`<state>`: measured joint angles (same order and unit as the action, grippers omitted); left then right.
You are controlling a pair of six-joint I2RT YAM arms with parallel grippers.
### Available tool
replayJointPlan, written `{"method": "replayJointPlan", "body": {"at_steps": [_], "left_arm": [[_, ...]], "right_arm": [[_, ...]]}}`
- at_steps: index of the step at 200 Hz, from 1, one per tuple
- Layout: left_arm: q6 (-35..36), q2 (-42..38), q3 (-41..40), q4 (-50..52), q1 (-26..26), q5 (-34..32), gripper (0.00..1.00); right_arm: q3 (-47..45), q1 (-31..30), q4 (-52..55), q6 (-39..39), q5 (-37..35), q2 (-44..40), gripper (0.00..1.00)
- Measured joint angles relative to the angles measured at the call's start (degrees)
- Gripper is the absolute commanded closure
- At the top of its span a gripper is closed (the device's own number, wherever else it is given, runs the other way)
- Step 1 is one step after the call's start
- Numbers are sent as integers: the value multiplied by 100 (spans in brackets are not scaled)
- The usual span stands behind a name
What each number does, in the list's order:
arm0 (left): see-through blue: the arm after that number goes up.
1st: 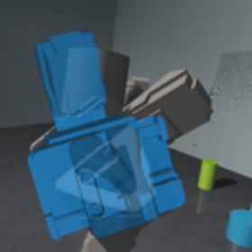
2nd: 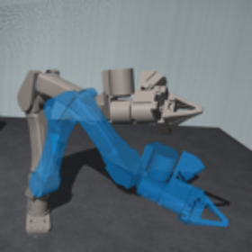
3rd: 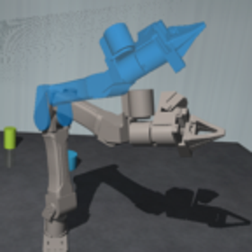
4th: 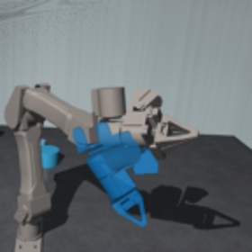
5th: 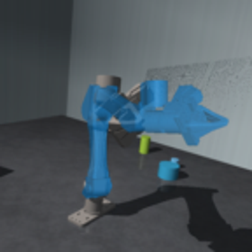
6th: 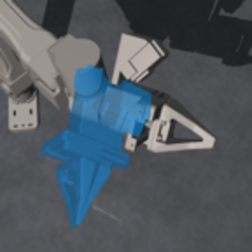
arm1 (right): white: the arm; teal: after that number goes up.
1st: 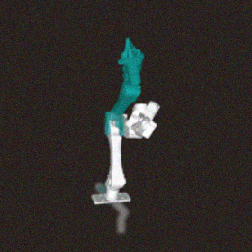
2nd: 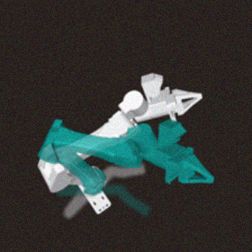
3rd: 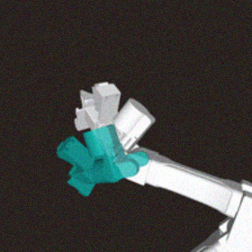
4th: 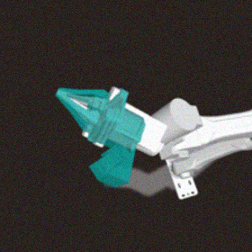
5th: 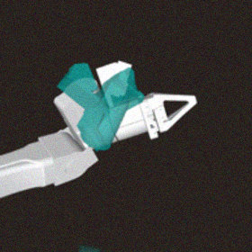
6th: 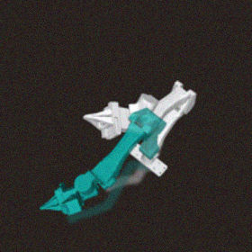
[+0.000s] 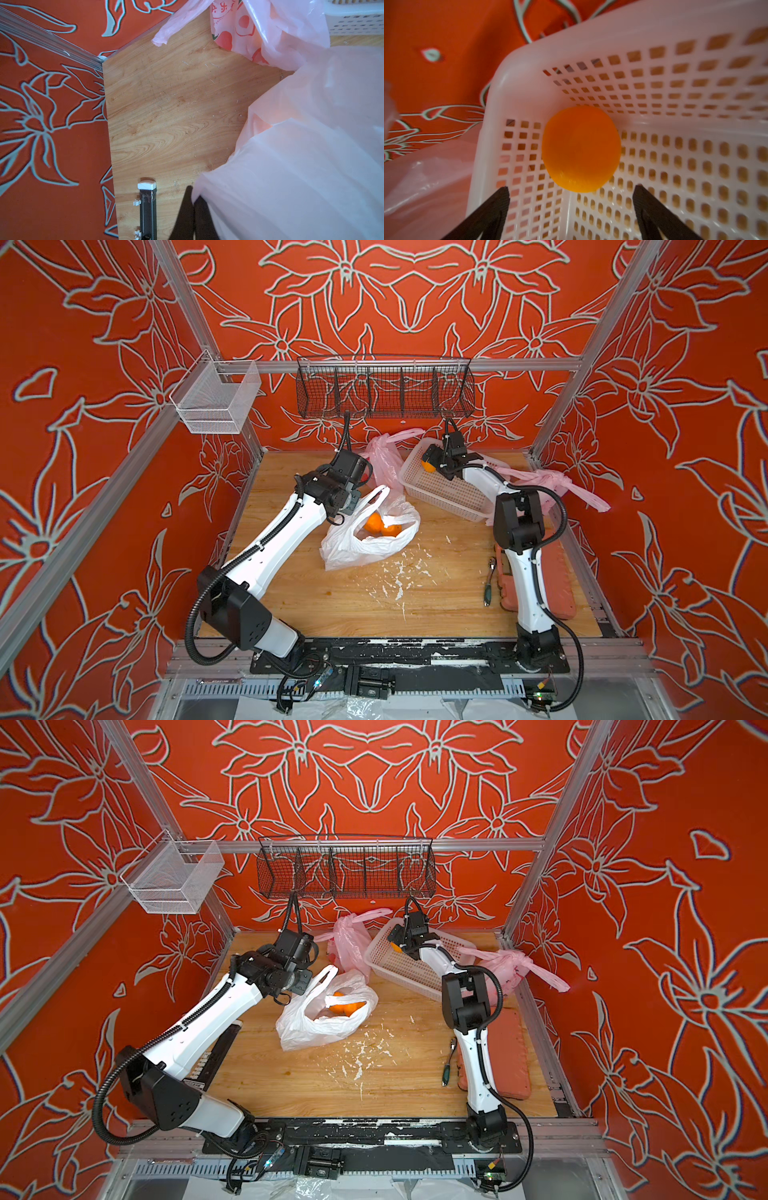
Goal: Place the oranges into plastic bags & tie knots
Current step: Pick up the orange from the basket.
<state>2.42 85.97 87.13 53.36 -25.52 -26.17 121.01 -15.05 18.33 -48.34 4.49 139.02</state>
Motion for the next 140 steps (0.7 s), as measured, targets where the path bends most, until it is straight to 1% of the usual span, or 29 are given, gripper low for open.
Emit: {"method": "replayJointPlan", "body": {"at_steps": [18, 36, 49, 81, 97, 115, 131, 140], "left_arm": [[11, -11, 0, -22, 0, -13, 100], [11, -28, 0, -33, 0, -13, 100], [4, -31, 0, -33, 0, -11, 100], [-57, -39, 0, -33, 0, 66, 100], [-114, -66, 0, -35, 0, 173, 100], [-192, -129, 0, -35, 0, 334, 100], [-284, -203, 0, -37, 28, 522, 100], [-345, -249, 0, -44, 61, 664, 100]], "right_arm": [[494, 9, 251, -20, 7, 354, 6], [841, 9, 474, -35, 7, 619, 10], [1119, 11, 636, -37, 7, 817, 18], [1718, 13, 951, 74, -2, 1167, 32], [1725, 13, 1021, 173, -46, 1167, 39], [1593, 13, 951, 306, -98, 1113, 42], [1021, 11, 789, 428, -136, 774, 43], [450, 11, 669, 492, -157, 428, 44]]}}
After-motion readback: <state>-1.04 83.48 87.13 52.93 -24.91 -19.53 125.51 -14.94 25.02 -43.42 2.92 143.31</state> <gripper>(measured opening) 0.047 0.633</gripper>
